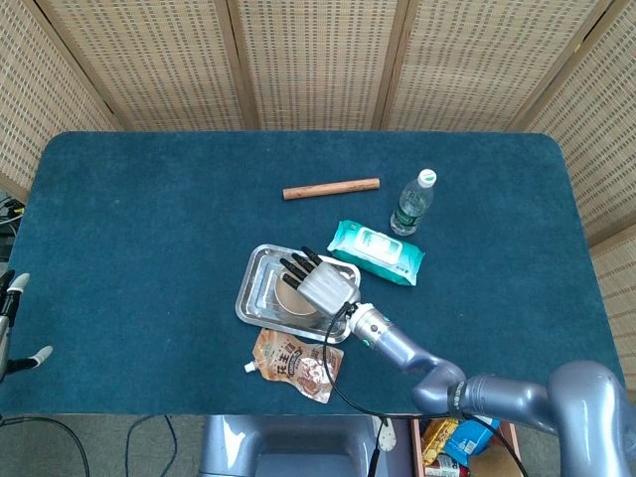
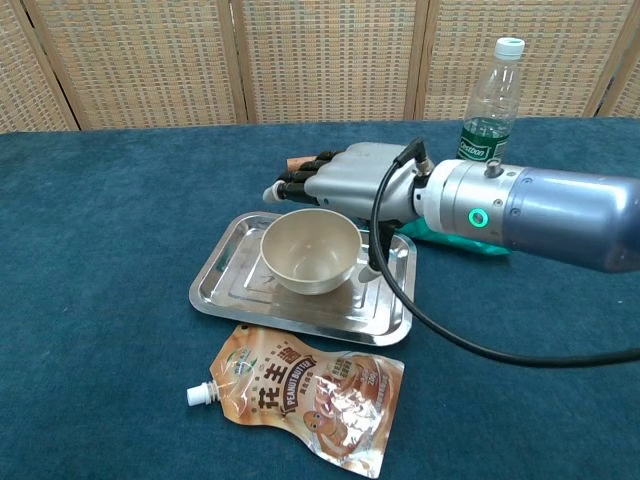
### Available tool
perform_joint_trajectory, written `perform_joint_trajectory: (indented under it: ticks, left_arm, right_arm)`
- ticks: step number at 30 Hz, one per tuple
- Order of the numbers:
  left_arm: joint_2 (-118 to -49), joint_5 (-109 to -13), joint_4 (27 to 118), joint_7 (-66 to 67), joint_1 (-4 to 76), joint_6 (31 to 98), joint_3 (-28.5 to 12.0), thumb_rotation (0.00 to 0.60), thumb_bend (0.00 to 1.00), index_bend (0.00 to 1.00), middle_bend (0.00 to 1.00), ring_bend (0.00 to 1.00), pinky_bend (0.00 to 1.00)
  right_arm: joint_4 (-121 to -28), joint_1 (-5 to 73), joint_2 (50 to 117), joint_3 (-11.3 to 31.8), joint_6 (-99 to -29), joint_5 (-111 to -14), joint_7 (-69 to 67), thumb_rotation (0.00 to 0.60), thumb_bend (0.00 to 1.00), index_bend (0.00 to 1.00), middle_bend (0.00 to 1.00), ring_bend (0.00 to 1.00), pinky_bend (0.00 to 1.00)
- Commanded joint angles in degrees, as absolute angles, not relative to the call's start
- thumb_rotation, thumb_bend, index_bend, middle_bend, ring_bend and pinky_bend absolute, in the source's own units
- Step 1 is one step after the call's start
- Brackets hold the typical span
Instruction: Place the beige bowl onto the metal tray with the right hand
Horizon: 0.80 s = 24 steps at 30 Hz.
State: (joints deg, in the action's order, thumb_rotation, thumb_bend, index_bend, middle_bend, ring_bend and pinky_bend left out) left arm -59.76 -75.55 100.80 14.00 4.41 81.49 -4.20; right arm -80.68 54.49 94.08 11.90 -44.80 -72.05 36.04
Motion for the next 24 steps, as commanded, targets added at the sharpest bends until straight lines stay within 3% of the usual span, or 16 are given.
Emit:
perform_joint_trajectory:
  ticks: [1, 6, 13, 19, 24]
  left_arm:
    - [-59.8, -75.7, 100.8, 13.9, 4.5, 81.4, -4.1, 0.6, 0.0, 0.0, 0.0, 0.0, 0.0]
    - [-59.6, -77.0, 101.3, 13.5, 4.6, 81.7, -3.8, 0.6, 0.0, 0.0, 0.0, 0.0, 0.0]
    - [-59.4, -79.3, 101.9, 13.2, 4.2, 82.9, -2.8, 0.6, 0.0, 0.0, 0.0, 0.0, 0.0]
    - [-58.7, -82.1, 102.5, 11.8, 3.0, 85.5, -2.0, 0.6, 0.0, 0.0, 0.0, 0.0, 0.0]
    - [-58.3, -85.3, 102.7, 11.0, 2.1, 87.3, -0.9, 0.6, 0.0, 0.0, 0.0, 0.0, 0.0]
  right_arm:
    - [-84.8, 52.9, 90.4, 11.7, -48.0, -72.5, 36.5, 0.6, 0.02, 0.0, 0.0, 0.0, 0.0]
    - [-91.4, 47.3, 80.4, 9.6, -55.7, -77.0, 34.1, 0.6, 0.01, 0.0, 0.0, 0.0, 0.0]
    - [-96.2, 32.0, 65.9, 1.3, -74.5, -86.9, 27.5, 0.6, 0.0, 0.0, 0.0, 0.0, 0.0]
    - [-94.7, 19.0, 63.8, -4.2, -88.2, -89.2, 19.6, 0.6, 0.0, 0.0, 0.0, 0.0, 0.0]
    - [-90.9, 11.8, 66.1, -5.4, -95.3, -89.7, 11.6, 0.6, 0.0, 0.0, 0.0, 0.0, 0.0]
